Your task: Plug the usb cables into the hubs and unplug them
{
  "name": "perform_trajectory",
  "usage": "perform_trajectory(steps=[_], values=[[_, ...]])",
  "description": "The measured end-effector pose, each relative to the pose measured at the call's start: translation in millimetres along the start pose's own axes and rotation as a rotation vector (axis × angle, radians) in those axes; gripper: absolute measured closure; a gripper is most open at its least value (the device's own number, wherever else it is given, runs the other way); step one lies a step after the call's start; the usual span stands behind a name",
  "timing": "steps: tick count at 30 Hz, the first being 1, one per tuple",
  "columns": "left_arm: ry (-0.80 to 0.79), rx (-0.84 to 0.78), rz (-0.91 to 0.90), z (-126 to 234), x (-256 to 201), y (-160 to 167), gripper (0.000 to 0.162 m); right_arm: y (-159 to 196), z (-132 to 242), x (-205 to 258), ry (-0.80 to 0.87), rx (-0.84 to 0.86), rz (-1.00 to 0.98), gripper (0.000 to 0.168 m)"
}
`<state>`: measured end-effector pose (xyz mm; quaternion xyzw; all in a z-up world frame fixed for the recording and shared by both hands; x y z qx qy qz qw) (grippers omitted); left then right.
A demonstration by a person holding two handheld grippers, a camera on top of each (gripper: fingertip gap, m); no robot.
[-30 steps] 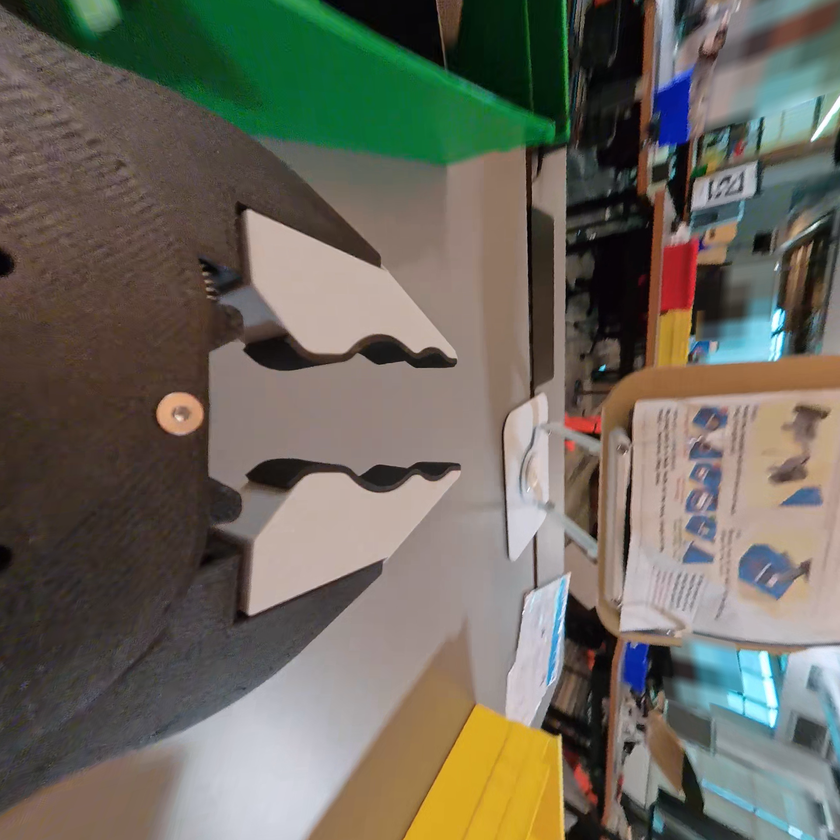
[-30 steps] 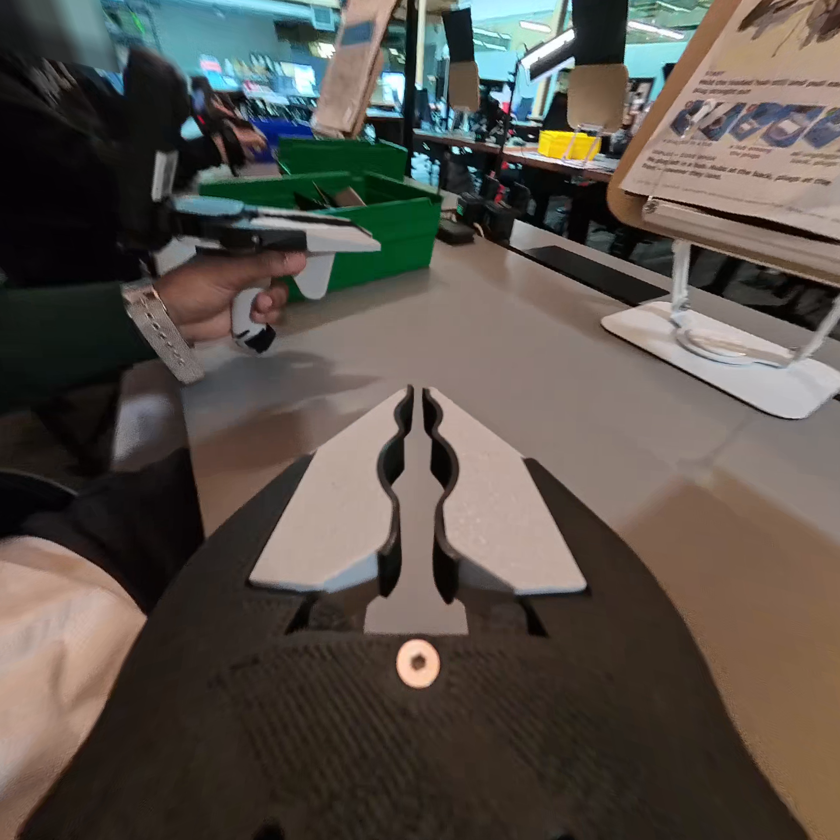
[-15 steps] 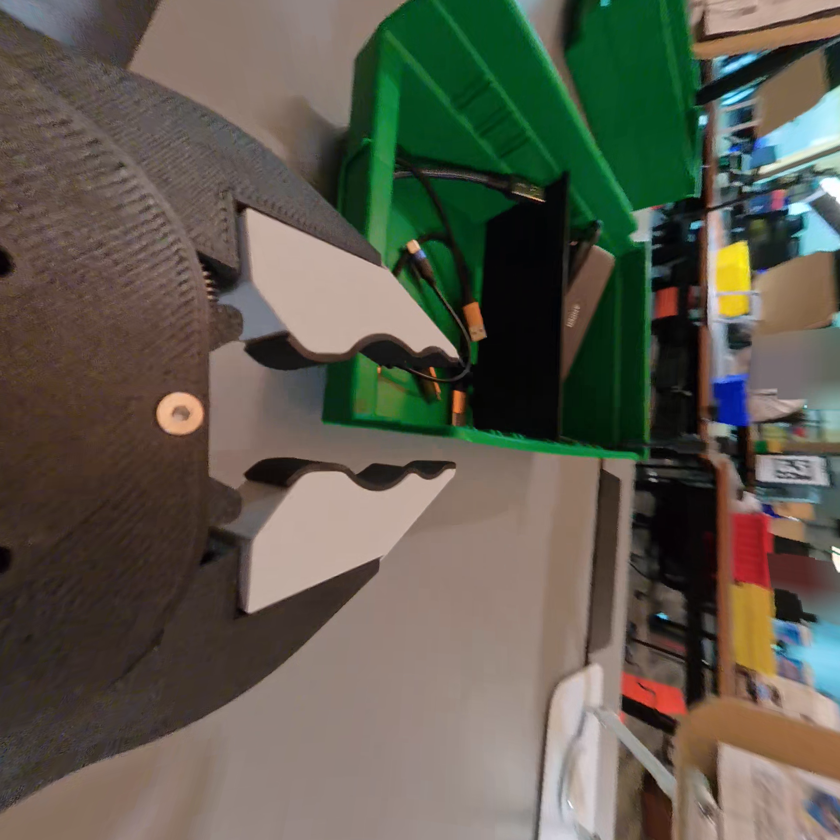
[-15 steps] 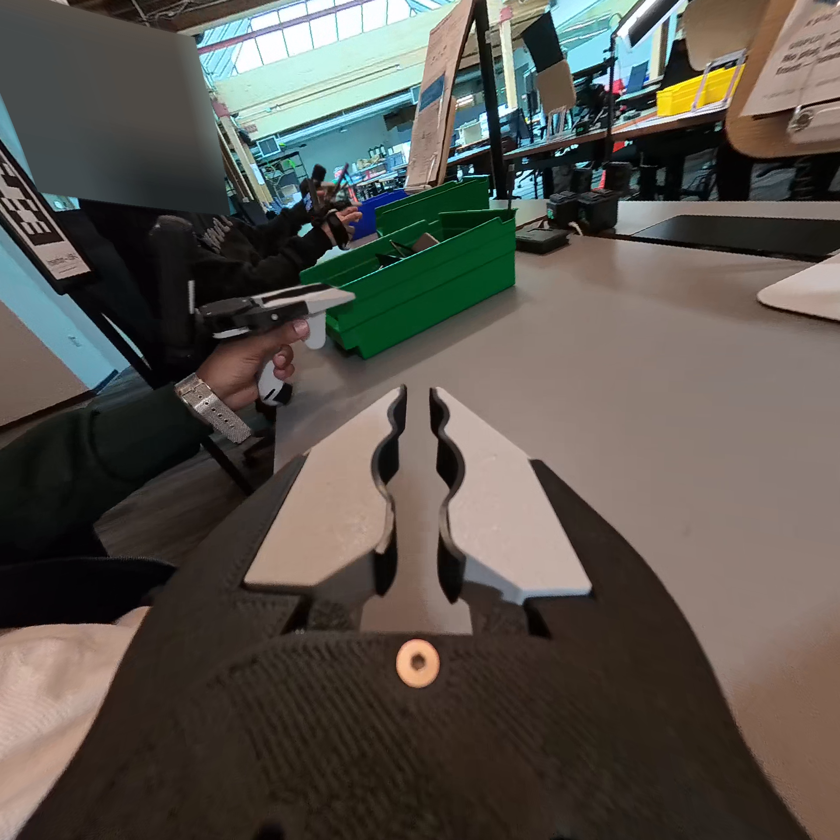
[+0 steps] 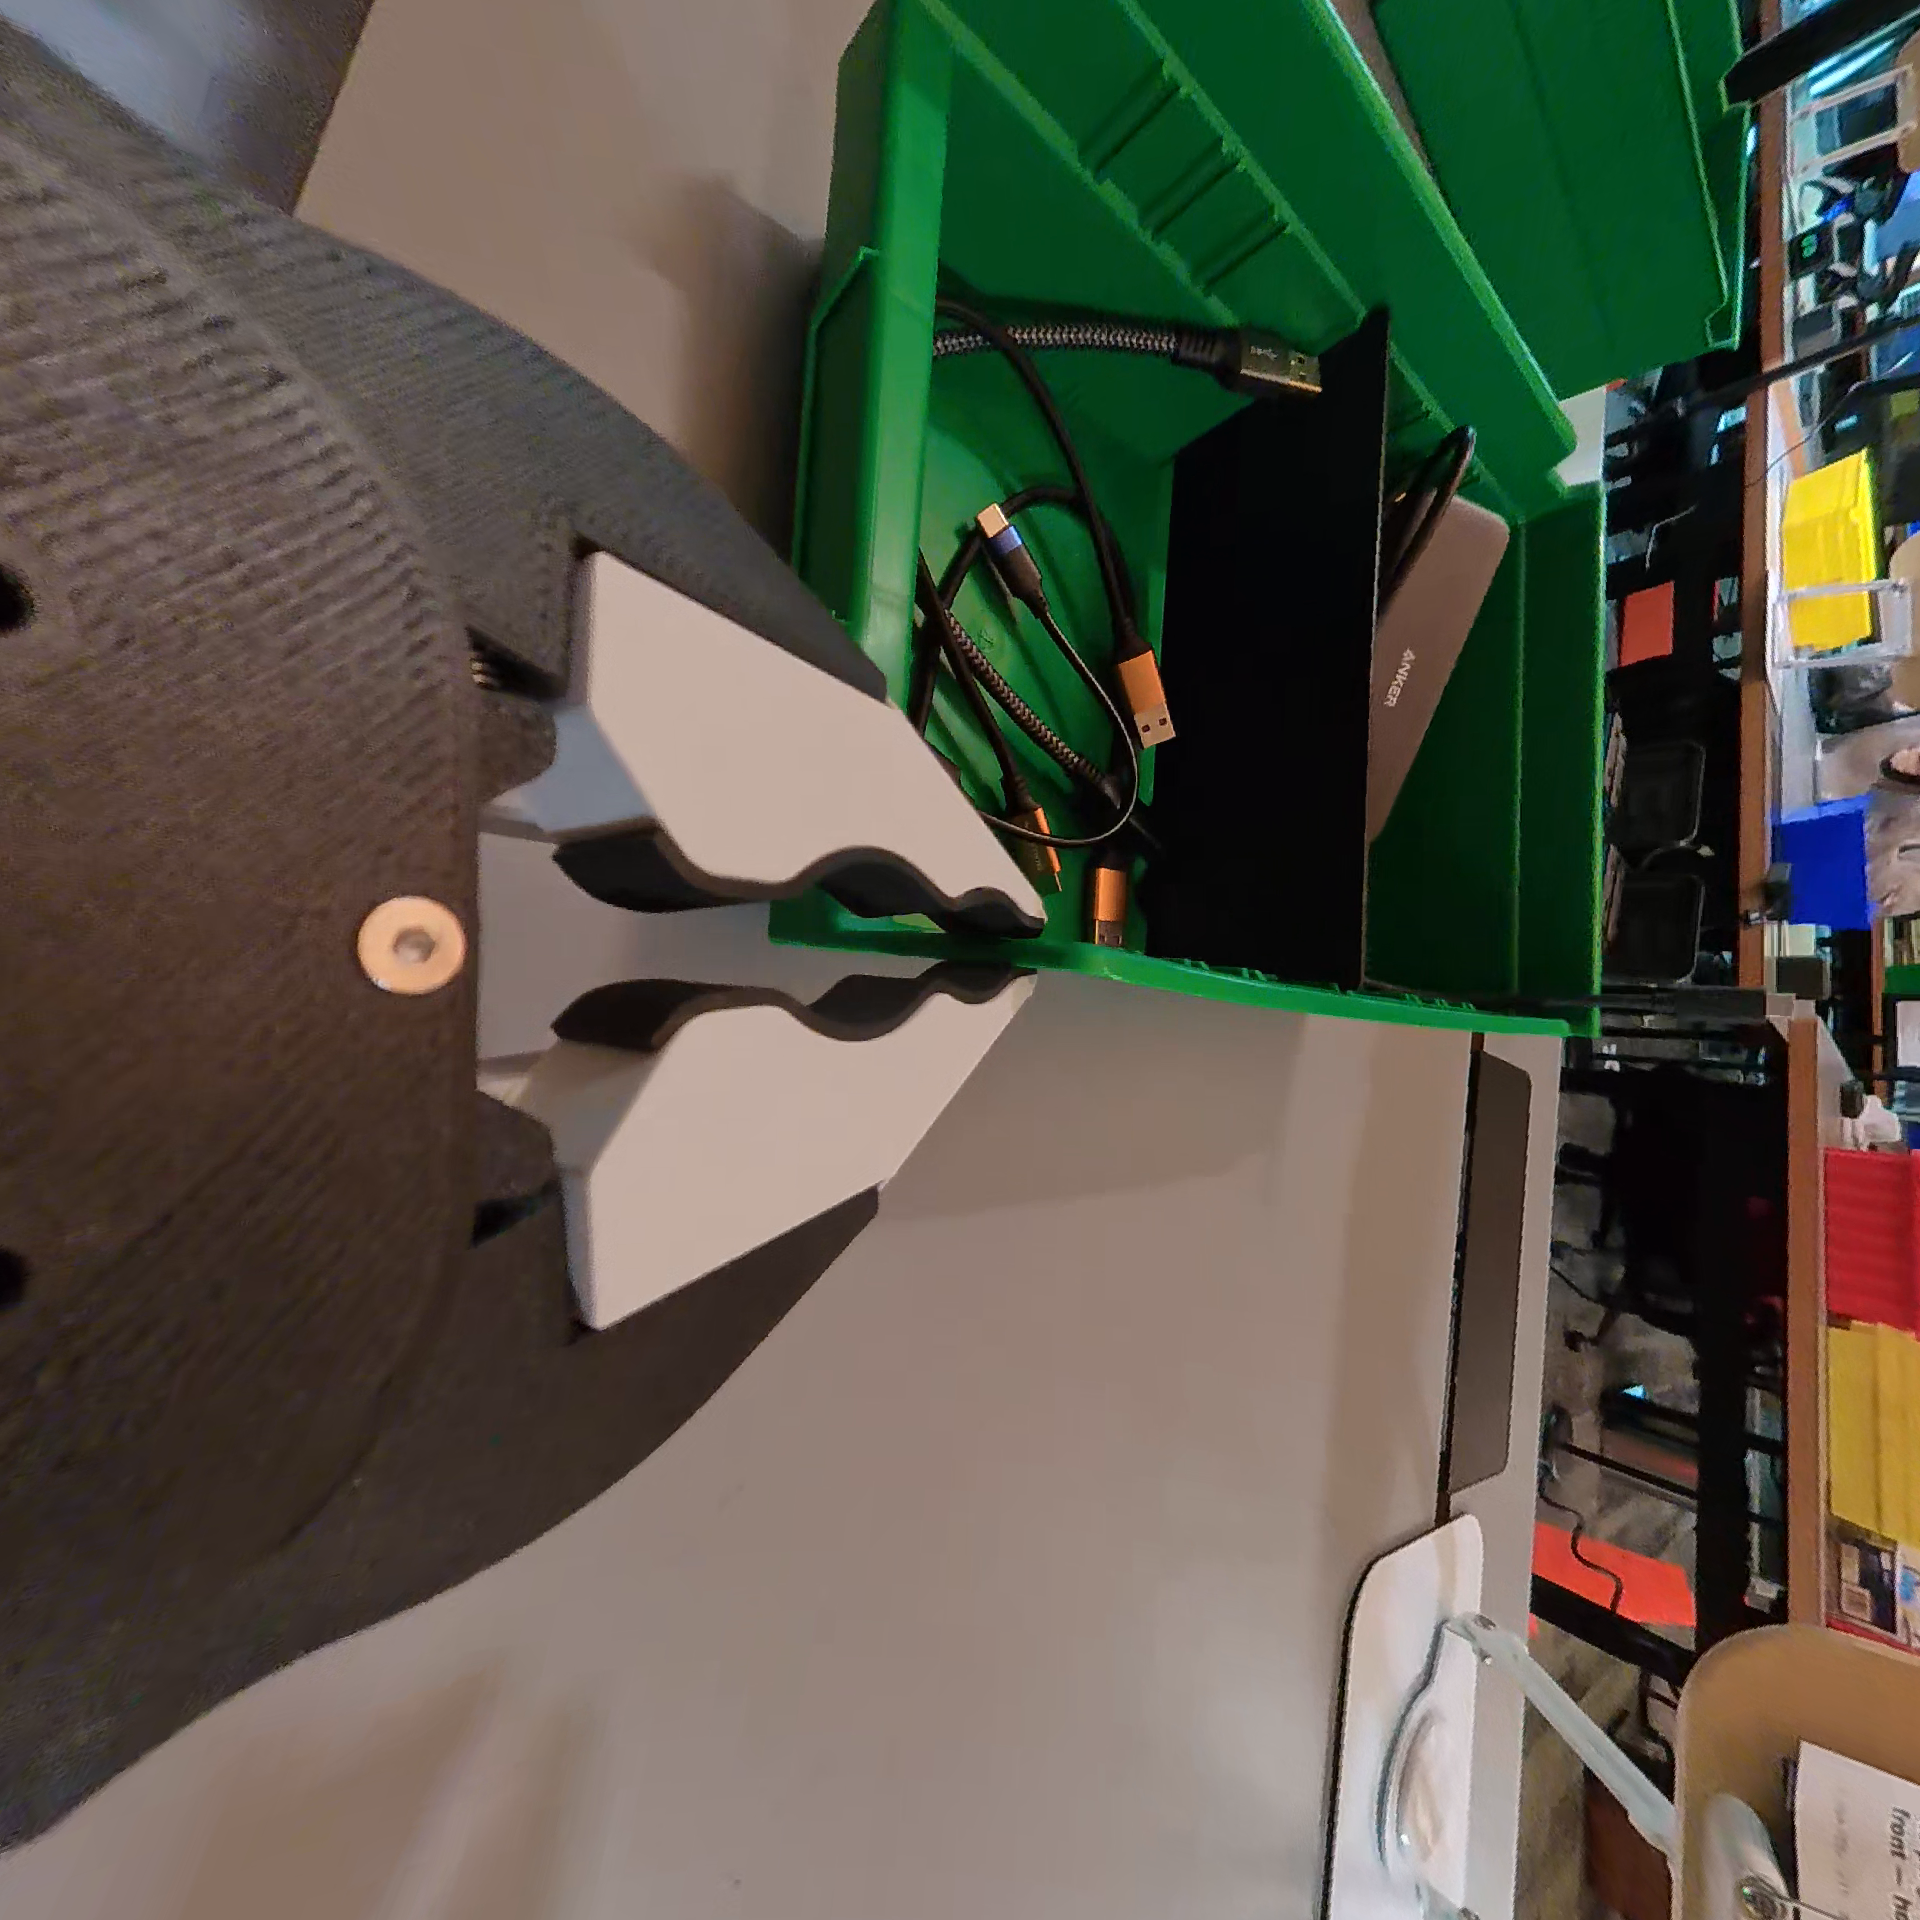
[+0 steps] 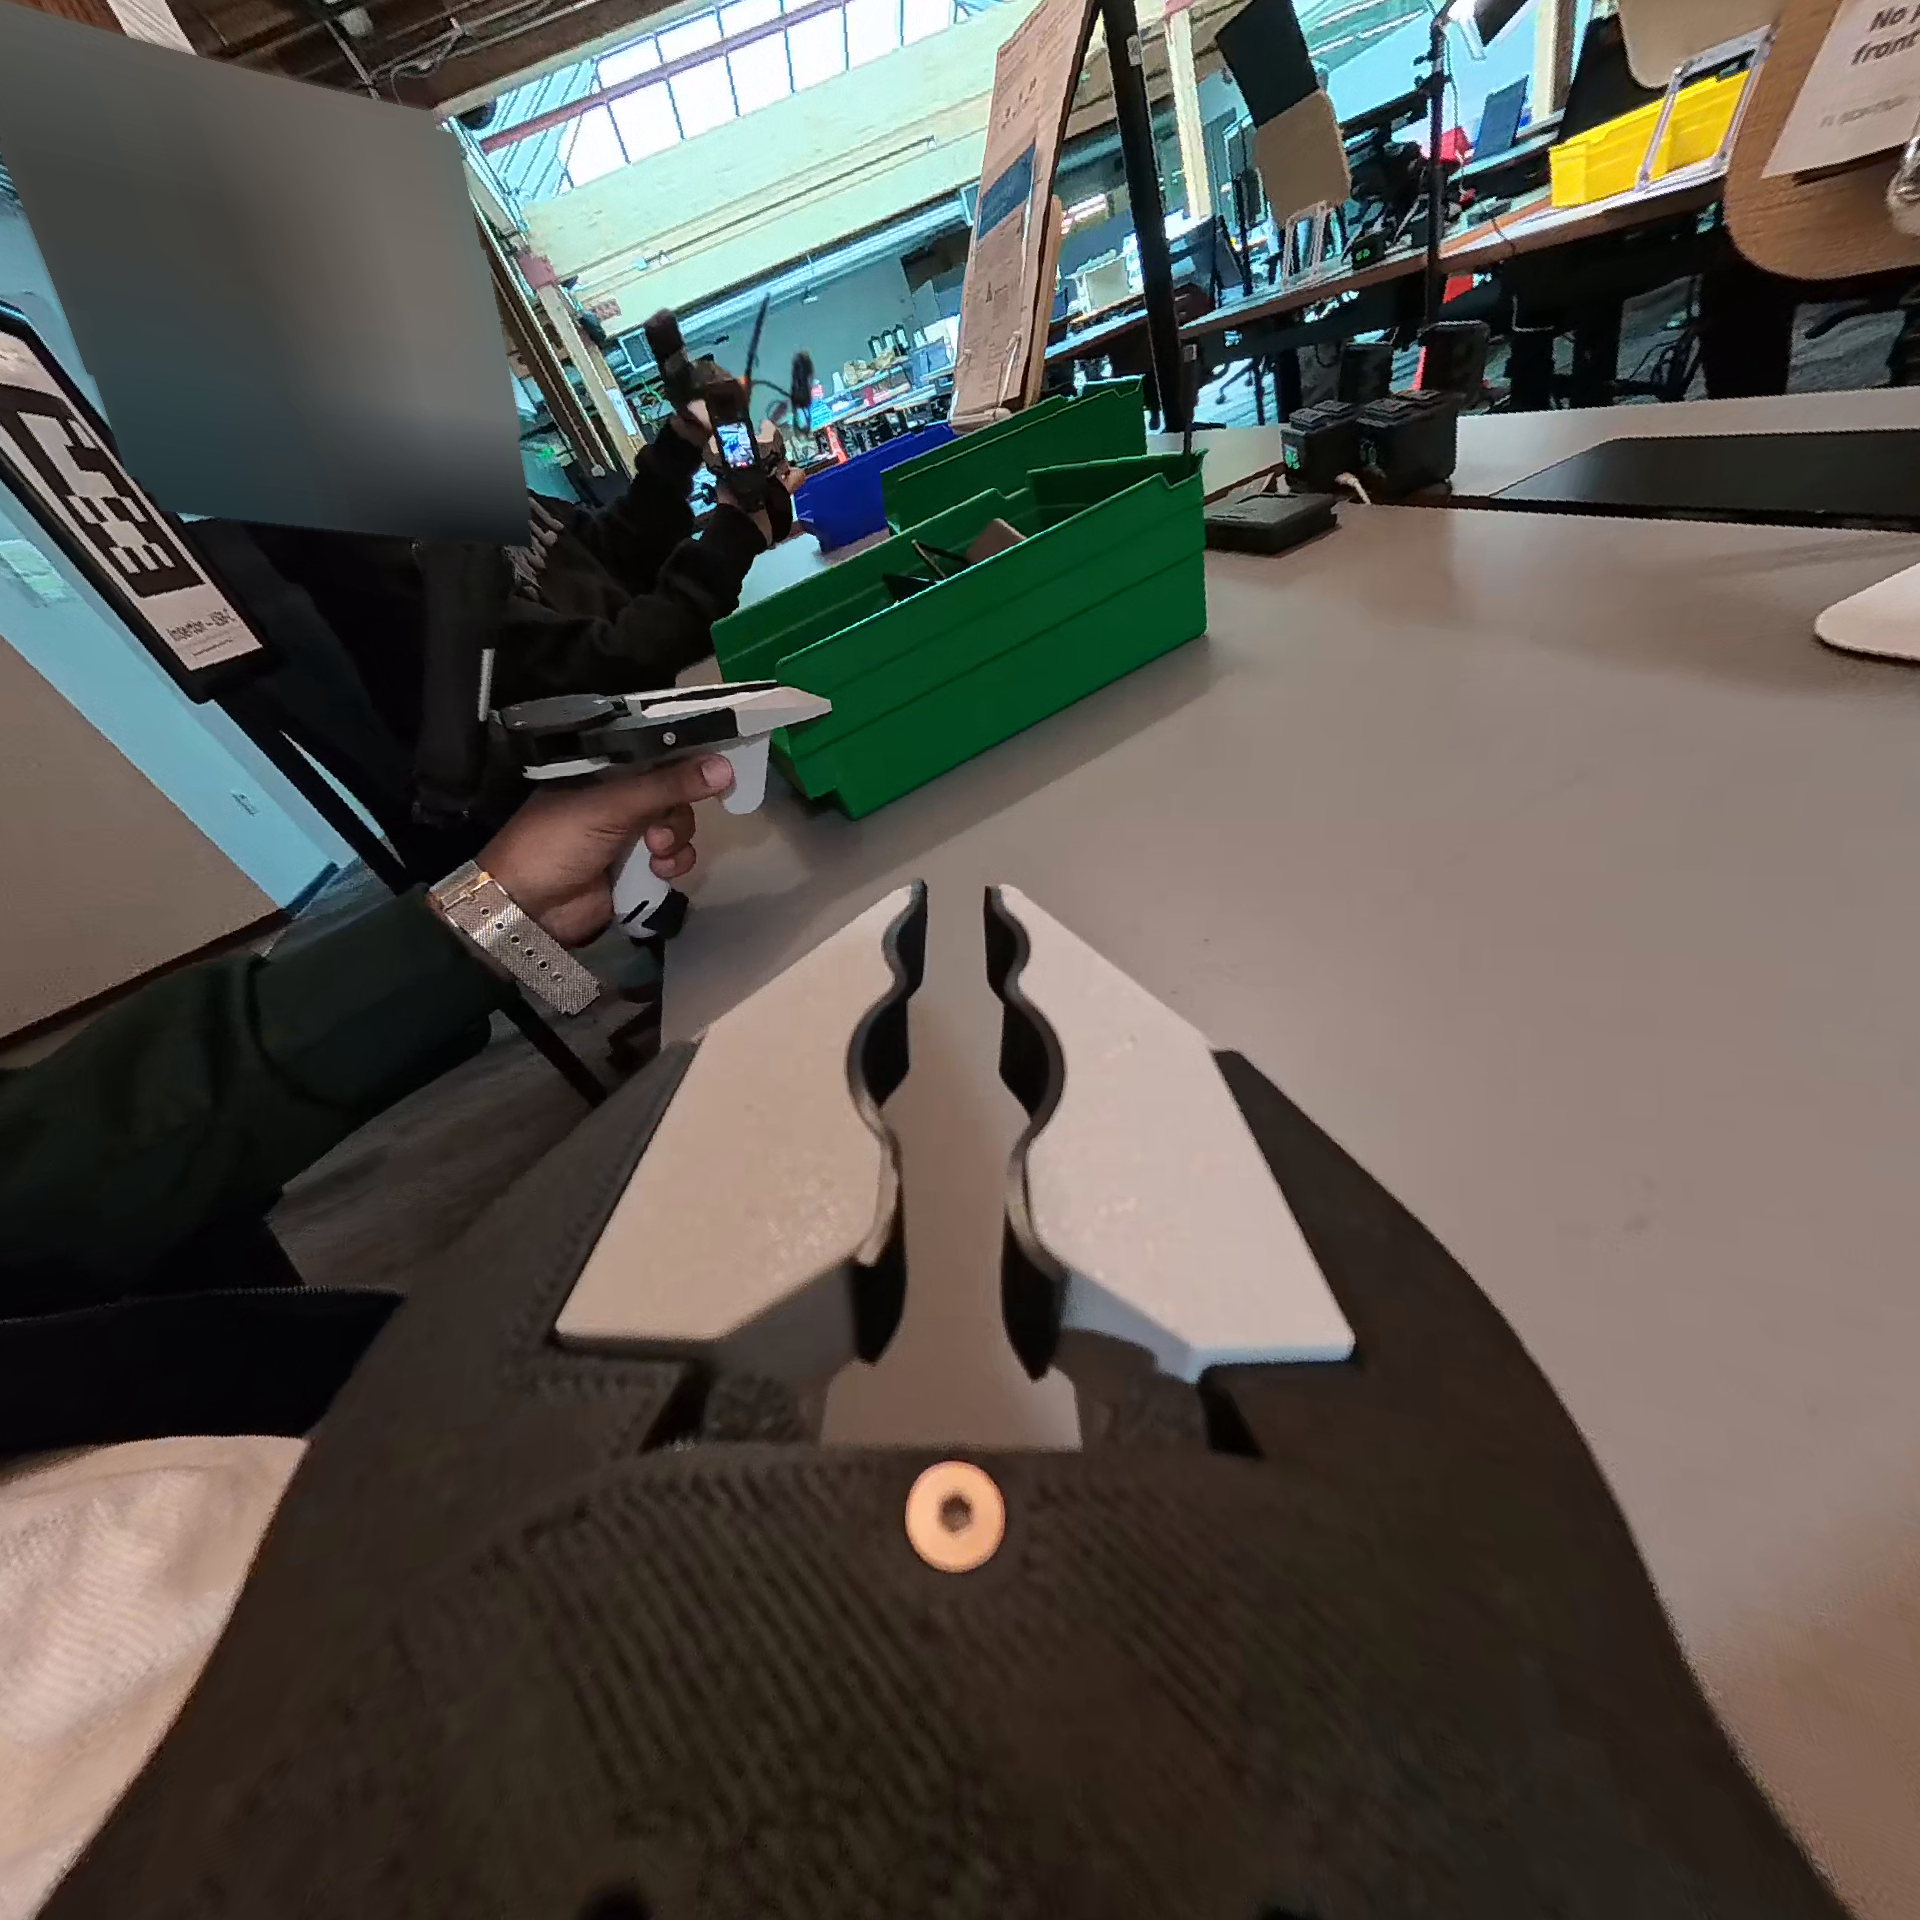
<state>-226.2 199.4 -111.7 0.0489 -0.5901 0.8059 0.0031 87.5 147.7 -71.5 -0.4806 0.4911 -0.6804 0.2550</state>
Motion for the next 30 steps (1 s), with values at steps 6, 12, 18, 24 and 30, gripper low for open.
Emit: perform_trajectory(steps=[6, 12, 18, 24, 30], values=[[0.01, 0.009, -0.012, 10, 1, 3, 0.161, 2, -9, 1, -0.028, 0.015, -0.02, 0.158], [0.022, 0.015, -0.027, 27, -5, 7, 0.162, 7, -22, 7, -0.069, 0.049, -0.019, 0.157], [0.021, 0.019, 0.018, 38, -5, 12, 0.161, 11, -29, 8, -0.095, 0.074, -0.025, 0.155], [0.126, -0.164, 0.099, 49, -26, -19, 0.106, 15, -32, -3, -0.079, 0.09, -0.086, 0.151], [0.399, -0.407, 0.11, 74, -82, -56, 0.117, 25, -39, -20, -0.012, 0.125, -0.058, 0.149]])
Point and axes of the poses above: each gripper's, where its closed fingertips meet, z back along the fingers, y out of its underside, x = y × z across the jaws, the point moved 1 cm from there along z, back along the fingers, and after that the axes turned 4 degrees about -z, right-handed, at the moved point
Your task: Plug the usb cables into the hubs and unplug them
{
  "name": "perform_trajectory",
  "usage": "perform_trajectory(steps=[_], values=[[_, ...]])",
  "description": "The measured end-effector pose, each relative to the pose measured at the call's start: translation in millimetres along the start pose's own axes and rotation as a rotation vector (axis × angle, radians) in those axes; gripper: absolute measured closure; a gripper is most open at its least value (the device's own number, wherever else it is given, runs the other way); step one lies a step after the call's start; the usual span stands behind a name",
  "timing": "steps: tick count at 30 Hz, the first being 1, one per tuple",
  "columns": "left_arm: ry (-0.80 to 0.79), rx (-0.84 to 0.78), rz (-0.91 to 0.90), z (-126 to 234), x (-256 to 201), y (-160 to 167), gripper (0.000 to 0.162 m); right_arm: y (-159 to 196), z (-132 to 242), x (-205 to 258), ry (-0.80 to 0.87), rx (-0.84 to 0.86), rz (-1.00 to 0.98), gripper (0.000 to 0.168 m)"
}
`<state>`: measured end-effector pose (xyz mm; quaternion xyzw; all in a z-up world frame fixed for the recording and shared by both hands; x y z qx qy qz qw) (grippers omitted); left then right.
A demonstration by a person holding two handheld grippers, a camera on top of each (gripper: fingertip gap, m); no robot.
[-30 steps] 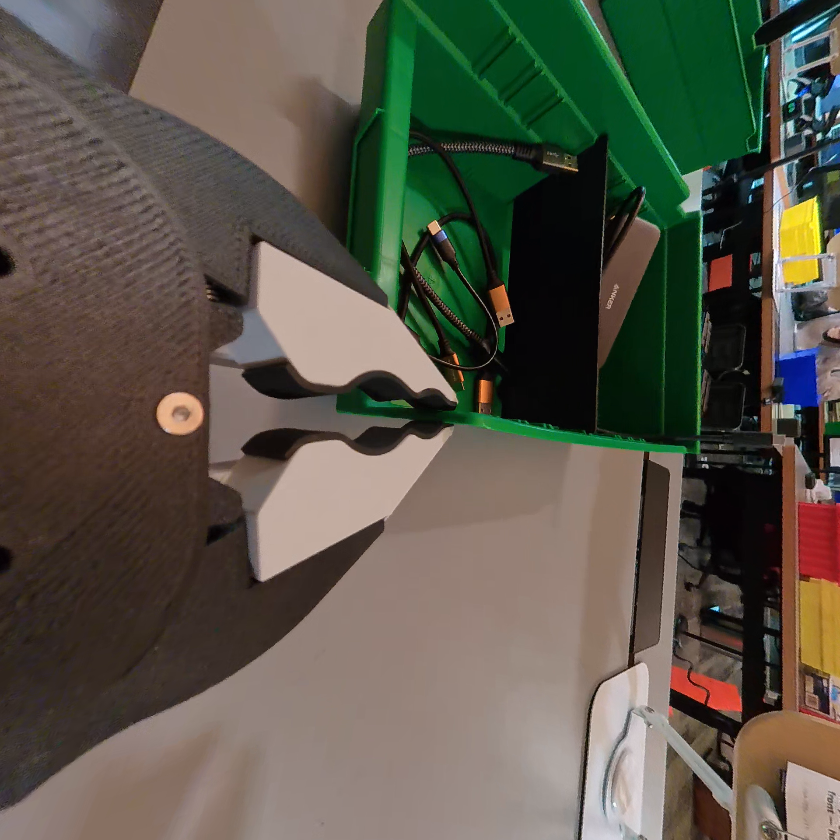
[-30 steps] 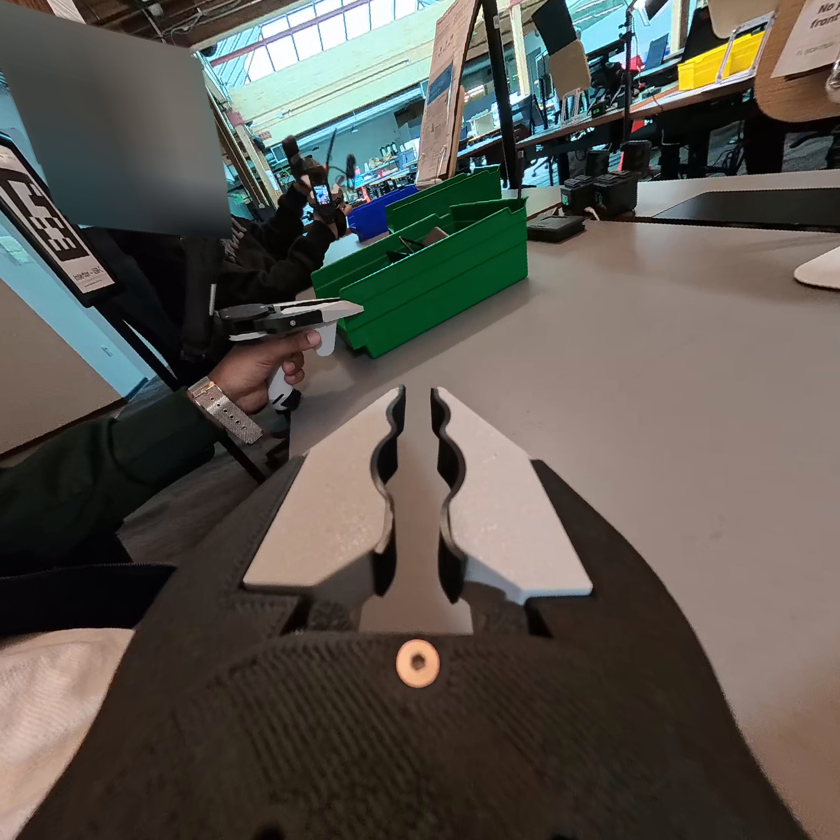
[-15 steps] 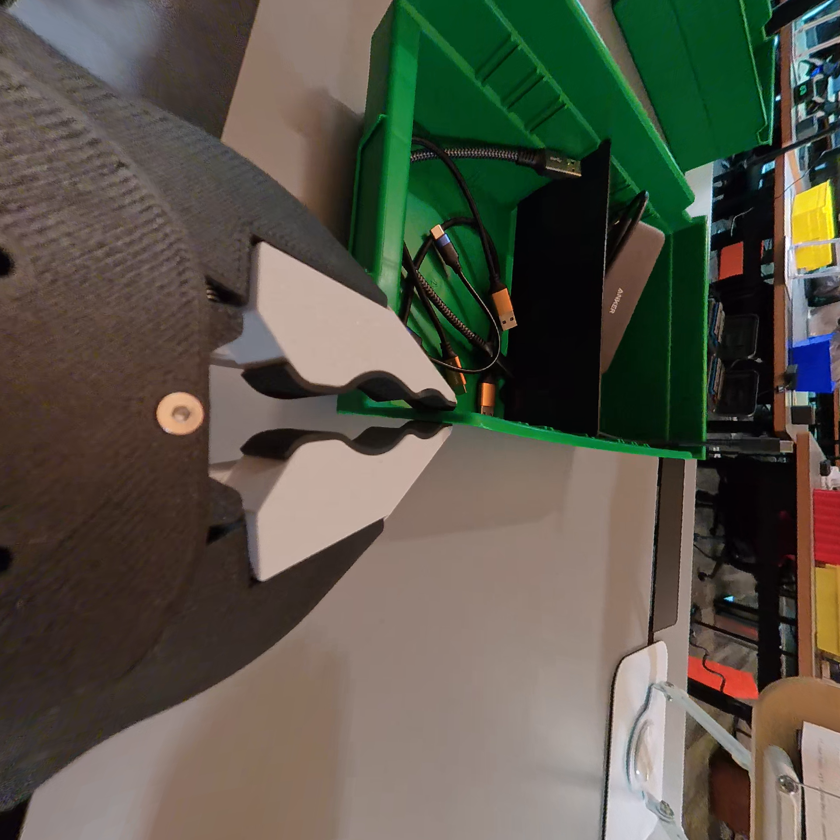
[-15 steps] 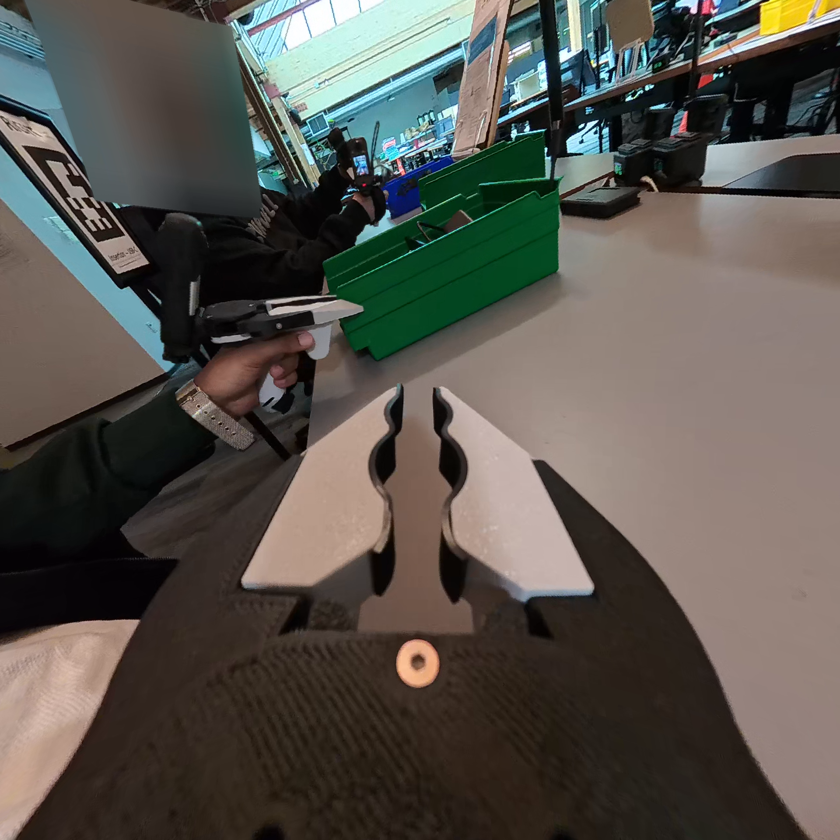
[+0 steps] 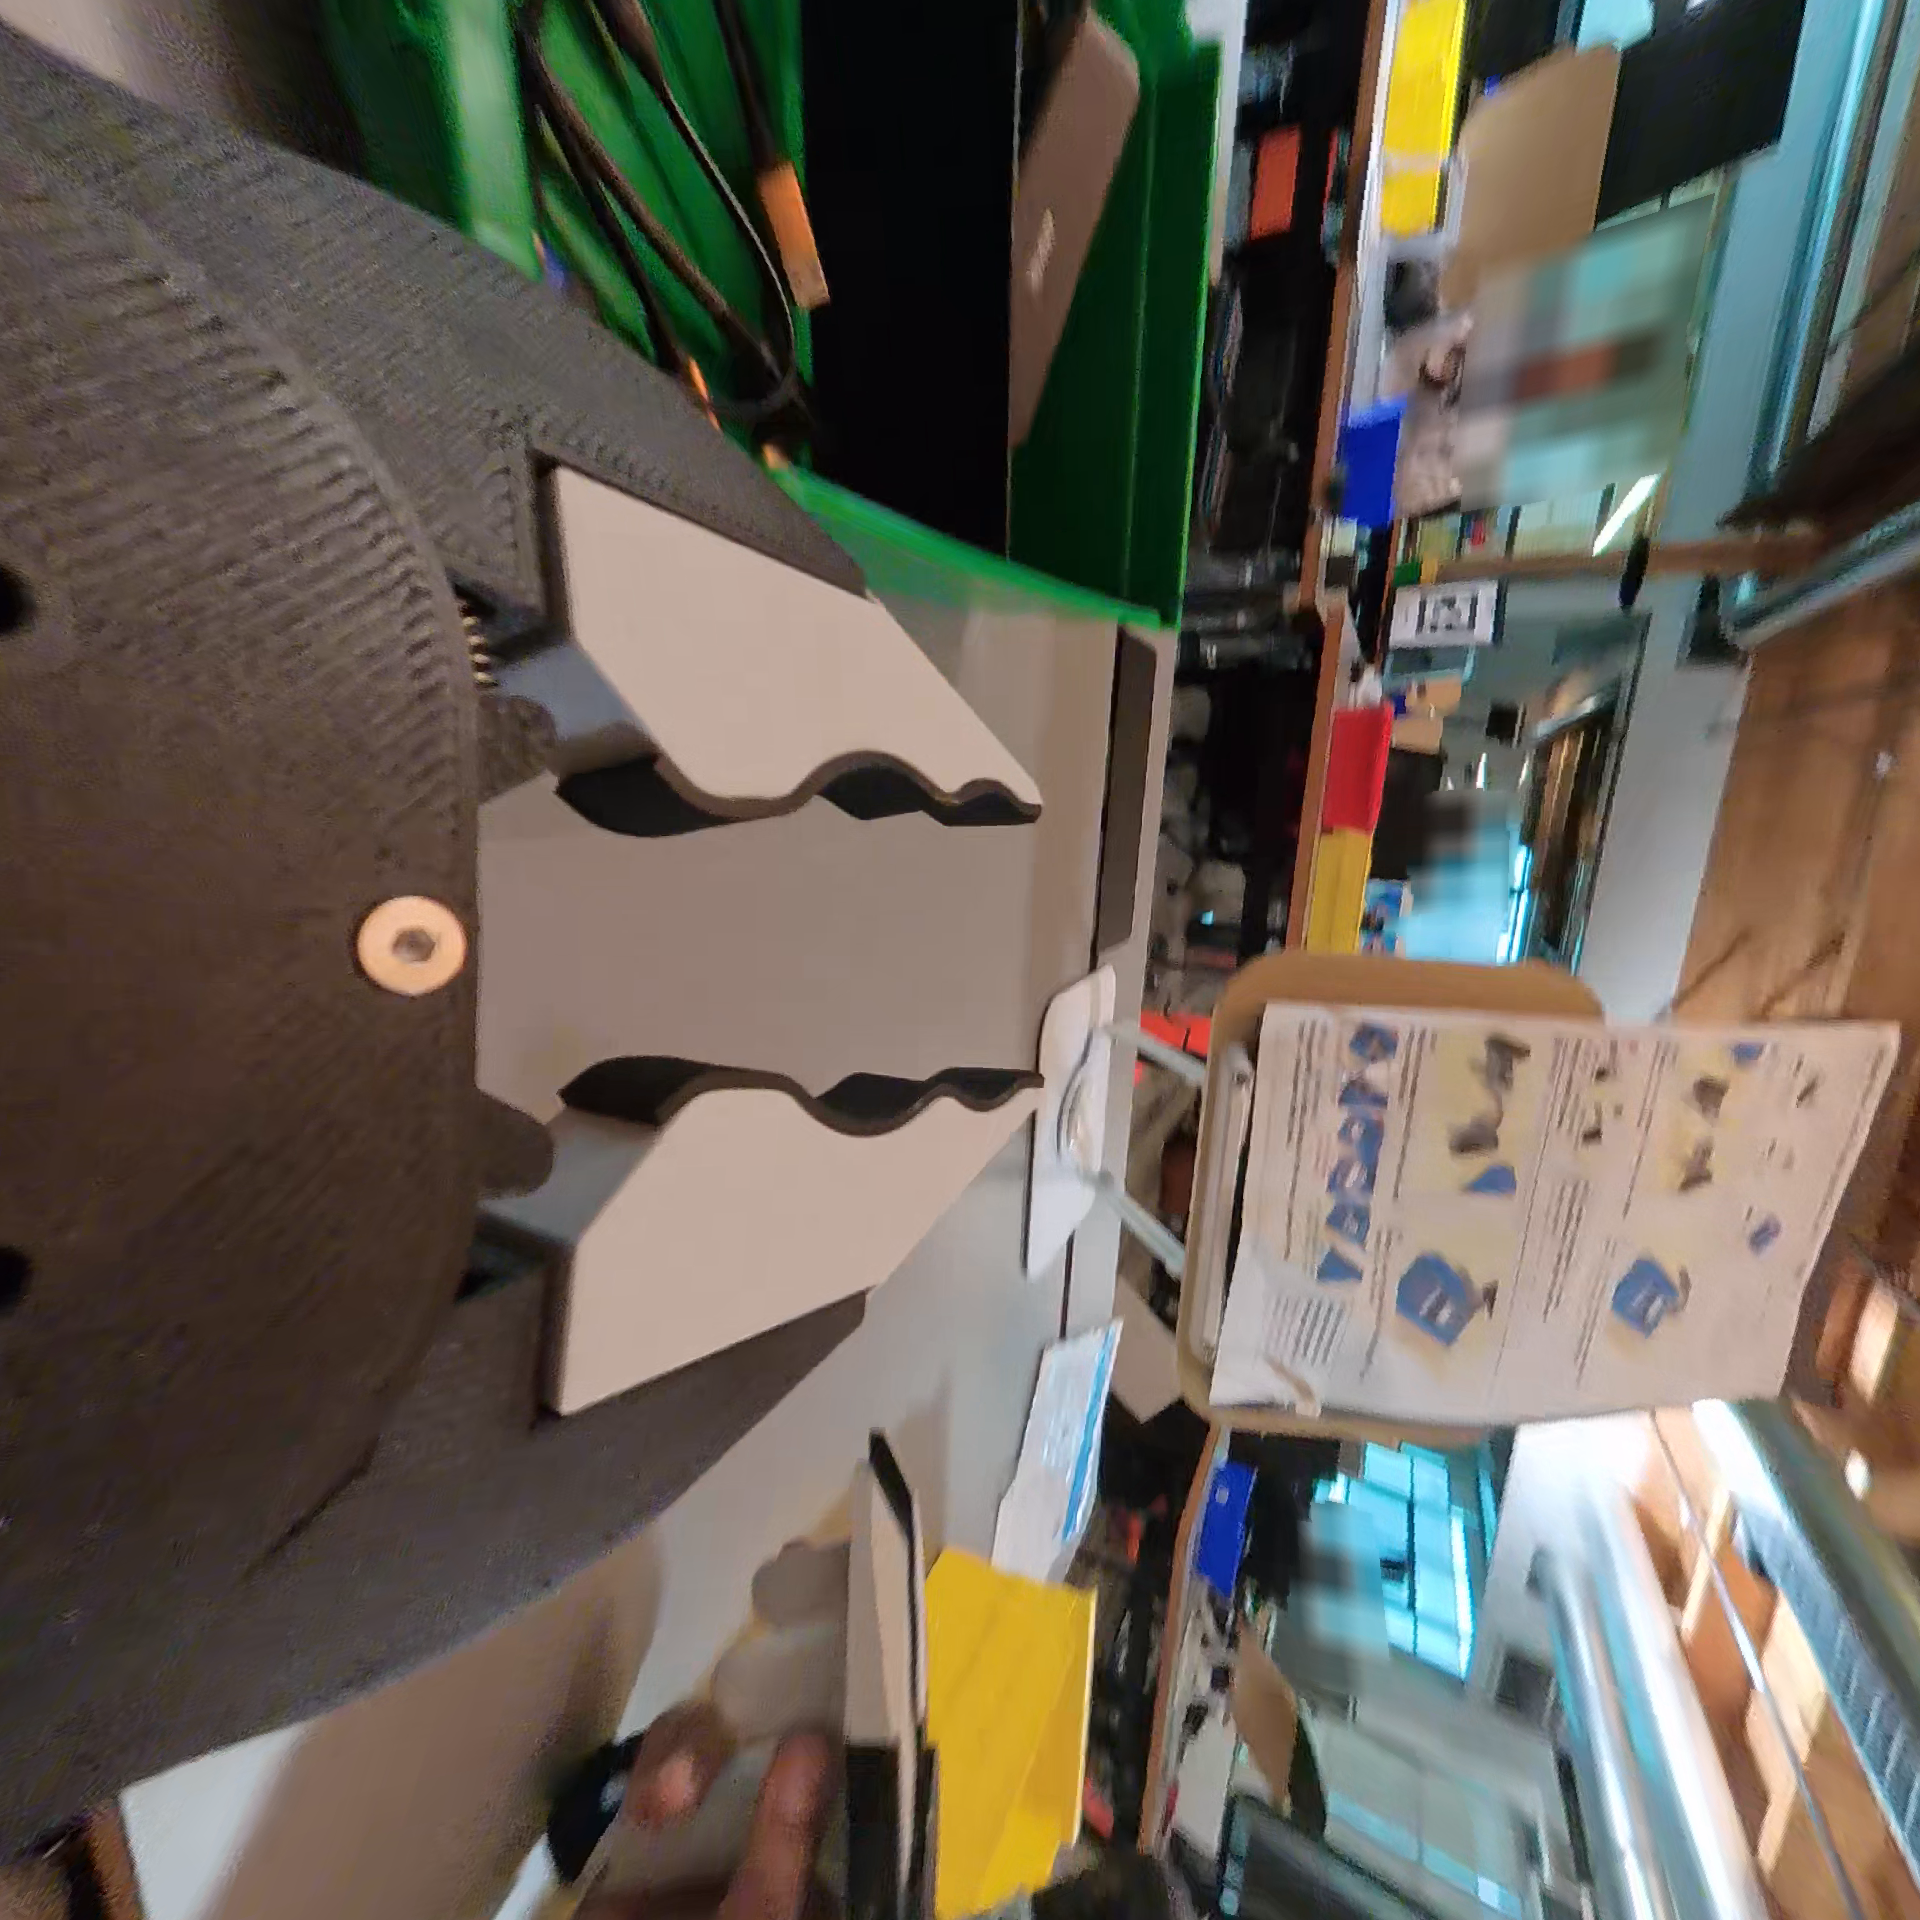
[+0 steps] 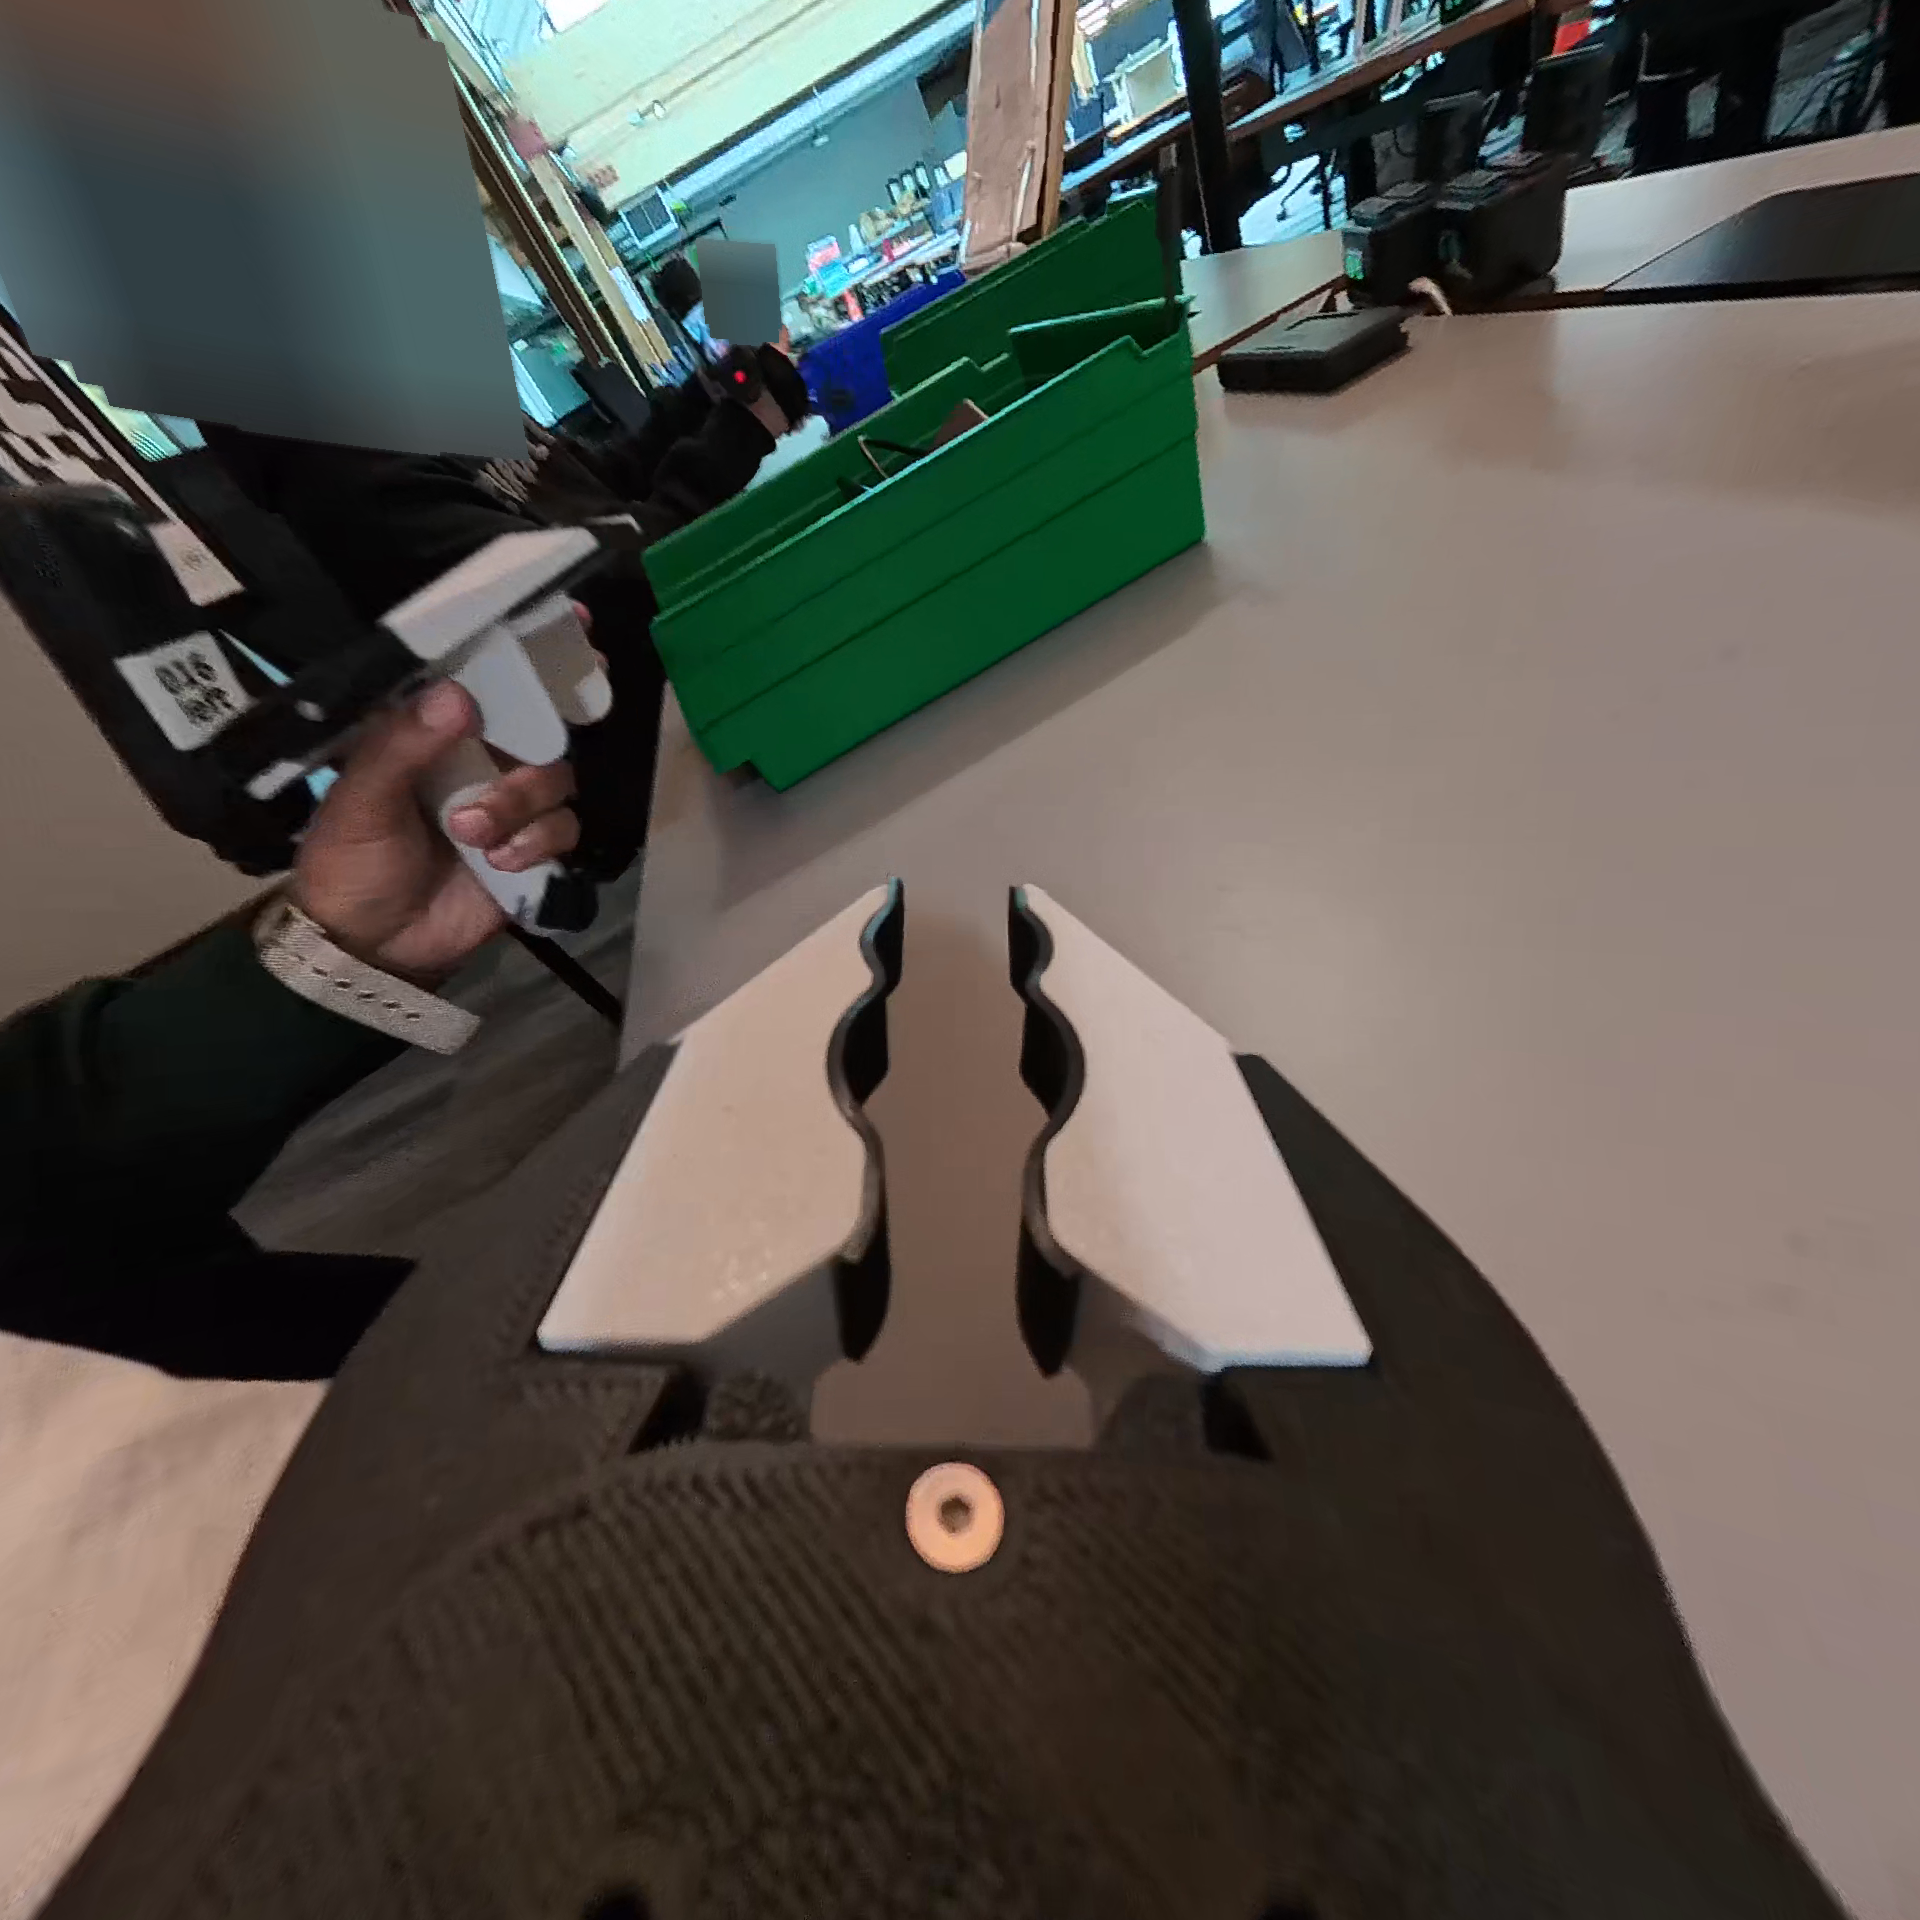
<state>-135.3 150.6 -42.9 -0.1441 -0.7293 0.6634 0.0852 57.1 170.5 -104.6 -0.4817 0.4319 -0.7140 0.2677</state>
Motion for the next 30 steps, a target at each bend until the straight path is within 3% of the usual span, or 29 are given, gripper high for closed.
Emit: perform_trajectory(steps=[6, 20, 28, 30], values=[[0.152, 0.079, -0.037, -21, -29, 21, 0.12, -13, -36, -6, 0.024, 0.008, 0.105, 0.15], [0.214, 0.158, 0.14, -38, -19, 37, 0.122, -133, -266, 30, -0.254, 0.282, 0.344, 0.137], [0.25, 0.153, 0.316, -35, -7, 34, 0.122, -141, -380, 22, -0.209, 0.542, 0.667, 0.133], [0.262, 0.153, 0.336, -33, -7, 33, 0.122, -128, -405, 26, -0.242, 0.624, 0.665, 0.121]])
Point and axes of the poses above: each gripper's, where its closed fingertips meet, z back along the fingers, y out of its underside, x = y × z across the jaws, the point moved 1 cm from there along z, back along the fingers, and after that the axes turned 4 degrees about -z, right-handed, at the moved point
